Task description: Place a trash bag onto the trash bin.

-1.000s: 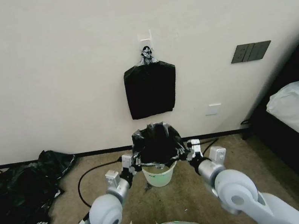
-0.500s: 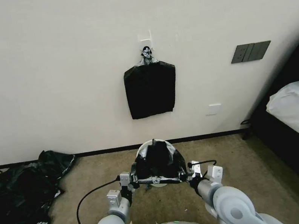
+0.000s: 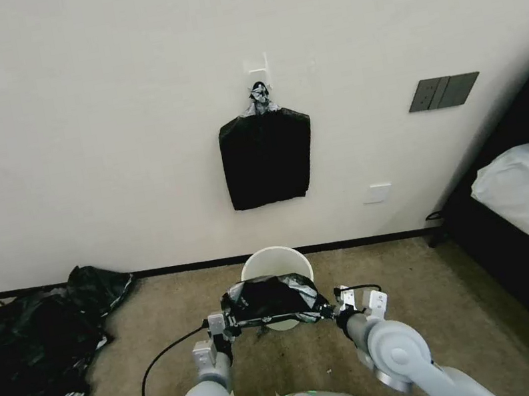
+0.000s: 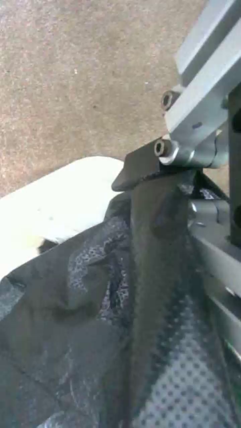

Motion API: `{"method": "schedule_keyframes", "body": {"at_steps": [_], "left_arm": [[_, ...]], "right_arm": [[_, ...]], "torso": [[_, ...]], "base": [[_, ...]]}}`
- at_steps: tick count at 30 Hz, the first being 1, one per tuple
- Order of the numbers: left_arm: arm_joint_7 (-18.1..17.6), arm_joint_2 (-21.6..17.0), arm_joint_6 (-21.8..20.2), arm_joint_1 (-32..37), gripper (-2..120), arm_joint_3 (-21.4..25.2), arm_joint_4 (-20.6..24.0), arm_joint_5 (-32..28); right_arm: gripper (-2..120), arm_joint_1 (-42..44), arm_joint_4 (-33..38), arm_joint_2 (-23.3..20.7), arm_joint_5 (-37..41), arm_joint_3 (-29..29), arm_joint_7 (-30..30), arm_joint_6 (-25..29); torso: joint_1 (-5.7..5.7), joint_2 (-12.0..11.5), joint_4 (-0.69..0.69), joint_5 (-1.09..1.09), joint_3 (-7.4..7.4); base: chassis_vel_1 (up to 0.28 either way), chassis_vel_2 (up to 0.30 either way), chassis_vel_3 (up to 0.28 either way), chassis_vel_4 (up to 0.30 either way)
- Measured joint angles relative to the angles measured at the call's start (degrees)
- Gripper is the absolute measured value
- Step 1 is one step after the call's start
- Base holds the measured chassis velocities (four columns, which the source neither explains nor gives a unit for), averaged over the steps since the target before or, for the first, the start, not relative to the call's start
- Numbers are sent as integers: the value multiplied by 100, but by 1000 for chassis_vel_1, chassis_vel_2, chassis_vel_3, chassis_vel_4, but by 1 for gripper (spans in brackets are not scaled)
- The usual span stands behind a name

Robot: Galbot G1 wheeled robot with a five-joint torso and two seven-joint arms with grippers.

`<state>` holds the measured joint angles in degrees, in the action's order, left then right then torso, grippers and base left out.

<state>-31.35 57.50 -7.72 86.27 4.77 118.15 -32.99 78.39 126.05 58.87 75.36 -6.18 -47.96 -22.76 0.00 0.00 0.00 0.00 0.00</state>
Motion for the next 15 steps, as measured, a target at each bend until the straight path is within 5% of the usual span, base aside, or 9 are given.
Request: {"method": "schedule_keyframes", "body": {"at_steps": [15], "left_arm": [[337,25,-34,-740,0,-100,-648,-39]], "right_arm": [[5,-861,-869,-76,65,106,133,-364]], "torso": [[1,0,0,0,1]], "base": [[0,0,0,0]]}}
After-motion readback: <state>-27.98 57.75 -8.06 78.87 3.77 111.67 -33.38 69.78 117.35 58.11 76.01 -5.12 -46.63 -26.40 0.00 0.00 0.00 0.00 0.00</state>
